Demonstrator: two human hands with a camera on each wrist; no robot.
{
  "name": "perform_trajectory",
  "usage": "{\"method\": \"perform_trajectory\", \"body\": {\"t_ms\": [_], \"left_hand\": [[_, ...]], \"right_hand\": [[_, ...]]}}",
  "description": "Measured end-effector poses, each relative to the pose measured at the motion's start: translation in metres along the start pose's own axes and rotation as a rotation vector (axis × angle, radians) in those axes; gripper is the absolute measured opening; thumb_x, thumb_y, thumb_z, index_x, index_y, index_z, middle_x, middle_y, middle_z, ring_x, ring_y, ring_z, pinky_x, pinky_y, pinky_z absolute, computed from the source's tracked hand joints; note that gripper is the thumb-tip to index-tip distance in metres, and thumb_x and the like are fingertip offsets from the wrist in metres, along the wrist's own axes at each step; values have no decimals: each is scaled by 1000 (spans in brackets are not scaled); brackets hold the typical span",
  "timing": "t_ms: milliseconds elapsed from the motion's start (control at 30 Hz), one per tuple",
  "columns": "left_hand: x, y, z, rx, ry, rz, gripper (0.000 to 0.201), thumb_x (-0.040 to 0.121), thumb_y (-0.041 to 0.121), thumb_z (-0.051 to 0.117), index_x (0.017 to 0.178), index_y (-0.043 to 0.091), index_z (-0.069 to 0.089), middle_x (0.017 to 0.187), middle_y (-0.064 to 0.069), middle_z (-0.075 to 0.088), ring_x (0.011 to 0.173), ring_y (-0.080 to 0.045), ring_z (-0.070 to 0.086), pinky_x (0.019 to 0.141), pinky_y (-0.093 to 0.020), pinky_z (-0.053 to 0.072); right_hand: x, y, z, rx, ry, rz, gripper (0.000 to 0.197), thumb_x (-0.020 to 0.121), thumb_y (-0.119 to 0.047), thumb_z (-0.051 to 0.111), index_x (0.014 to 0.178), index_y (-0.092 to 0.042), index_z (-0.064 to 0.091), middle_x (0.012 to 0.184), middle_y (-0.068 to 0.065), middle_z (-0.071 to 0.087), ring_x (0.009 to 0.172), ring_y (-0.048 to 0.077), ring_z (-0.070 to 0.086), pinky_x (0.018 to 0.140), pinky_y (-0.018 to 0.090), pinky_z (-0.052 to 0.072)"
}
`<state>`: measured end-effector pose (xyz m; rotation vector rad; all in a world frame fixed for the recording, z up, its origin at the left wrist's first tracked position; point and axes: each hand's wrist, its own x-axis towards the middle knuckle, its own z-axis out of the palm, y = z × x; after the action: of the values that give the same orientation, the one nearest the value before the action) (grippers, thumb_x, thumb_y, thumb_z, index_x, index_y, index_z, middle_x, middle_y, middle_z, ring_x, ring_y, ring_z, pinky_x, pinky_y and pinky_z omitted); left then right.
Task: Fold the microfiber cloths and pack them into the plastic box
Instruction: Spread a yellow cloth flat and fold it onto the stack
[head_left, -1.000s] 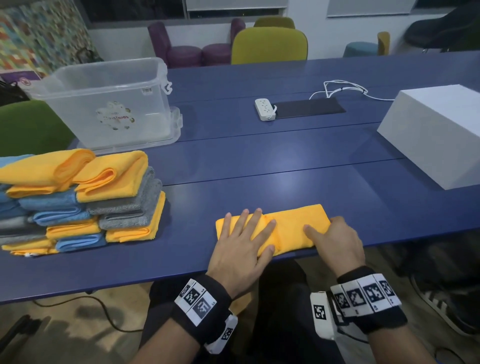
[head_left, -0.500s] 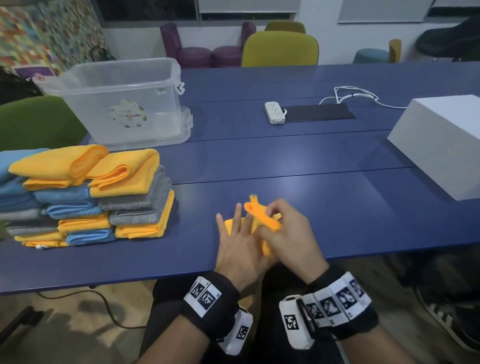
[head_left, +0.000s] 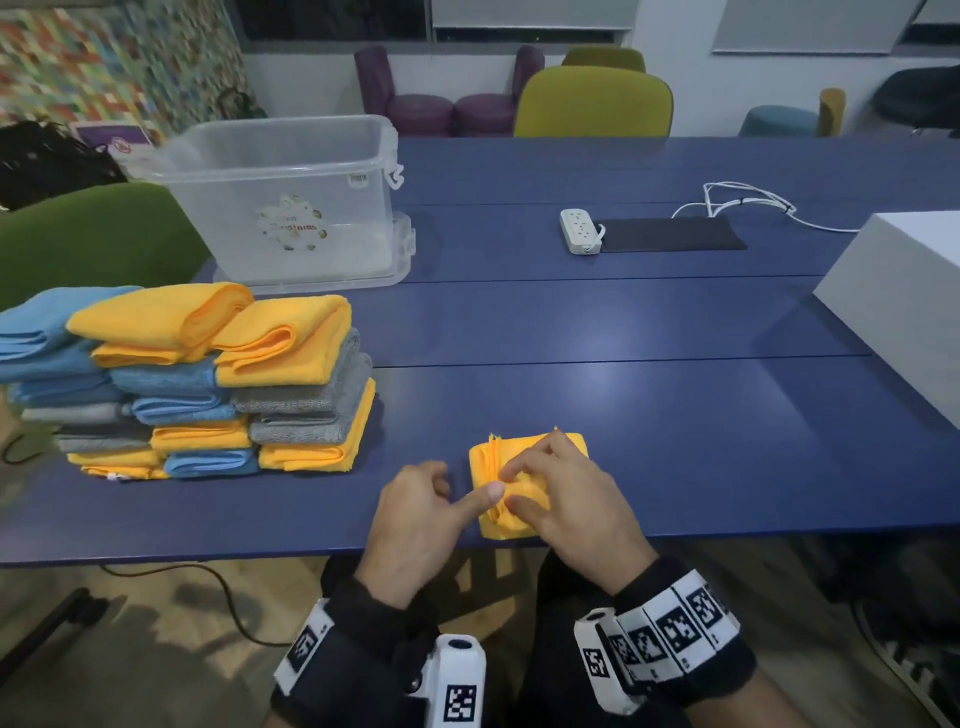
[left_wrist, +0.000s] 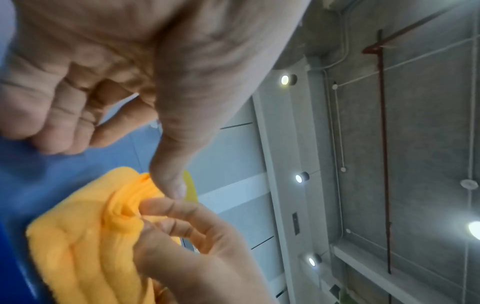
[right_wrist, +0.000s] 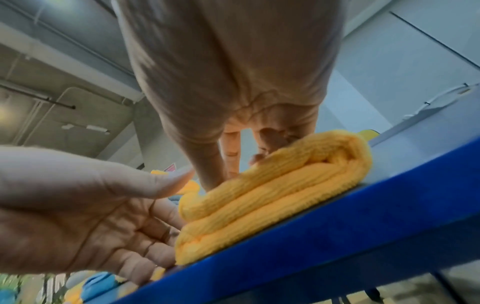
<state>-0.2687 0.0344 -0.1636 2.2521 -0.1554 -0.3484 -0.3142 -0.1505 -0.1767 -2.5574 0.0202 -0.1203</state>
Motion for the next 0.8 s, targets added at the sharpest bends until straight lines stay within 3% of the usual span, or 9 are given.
{"method": "perform_trajectory", "body": {"t_ms": [33,100,200,333,467,533,600,700,800], "left_hand": [[2,2,1,2,-11,-13,48,80,66,73,85,20,65,96,-12,71,89,-25,67,84,-44,56],[7,5,8,-12,-51,-56,52,83,59,75,73,7,70,70,-9,66,68,-22,63,71,-45,56],[14,10,19,-17,-39,-119,46,73,42,80,52,8,58,49,1,44,52,-20,47,54,-36,40],[19,12,31,-95,38,-113,32,72,31,82,63,7,62,60,0,53,63,-28,58,55,-32,43],[12,9,29,-407,120,-50,24,75,16,85,83,12,63,76,1,65,70,-16,63,67,-31,53],[7,9,21,-569,219,28,31,77,7,83,82,12,54,71,1,55,60,-11,51,59,-26,46],[3,13,5,-673,308,119,34,79,8,83,79,13,49,68,0,49,59,-12,46,59,-31,43],[3,26,-35,-778,420,222,36,76,26,85,74,19,49,67,-1,46,62,-18,47,62,-40,43],[12,37,-84,-840,545,233,37,70,37,87,69,26,51,70,-2,48,66,-20,49,69,-55,55]], "right_hand": [[0,-2,1,-30,-2,-6,21,93,-45,64,113,-39,62,112,-18,42,95,7,54,73,27,48],[1,-6,0,-53,-1,-29,20,95,-46,62,113,-40,60,114,-18,42,95,8,54,72,25,49],[1,-6,-2,-38,-22,-52,18,94,-43,65,112,-40,60,114,-18,45,97,6,53,75,25,49],[-1,6,-5,15,-6,-29,23,86,-43,71,108,-46,64,113,-23,46,108,5,45,87,38,44],[-9,9,-3,62,141,137,54,82,-57,59,134,-47,51,142,-8,37,128,18,36,100,48,40],[-3,2,-1,260,208,254,77,81,-61,66,148,-37,37,144,2,41,131,22,43,106,50,42],[11,-17,-6,506,214,351,95,73,-66,71,151,-34,28,132,6,55,118,26,59,102,50,48],[43,-66,-29,913,171,324,69,89,-31,74,144,-36,33,113,15,66,96,34,71,89,52,59],[82,-118,-56,1030,187,154,62,89,-8,72,136,-34,41,101,17,59,82,32,66,80,49,63]]}}
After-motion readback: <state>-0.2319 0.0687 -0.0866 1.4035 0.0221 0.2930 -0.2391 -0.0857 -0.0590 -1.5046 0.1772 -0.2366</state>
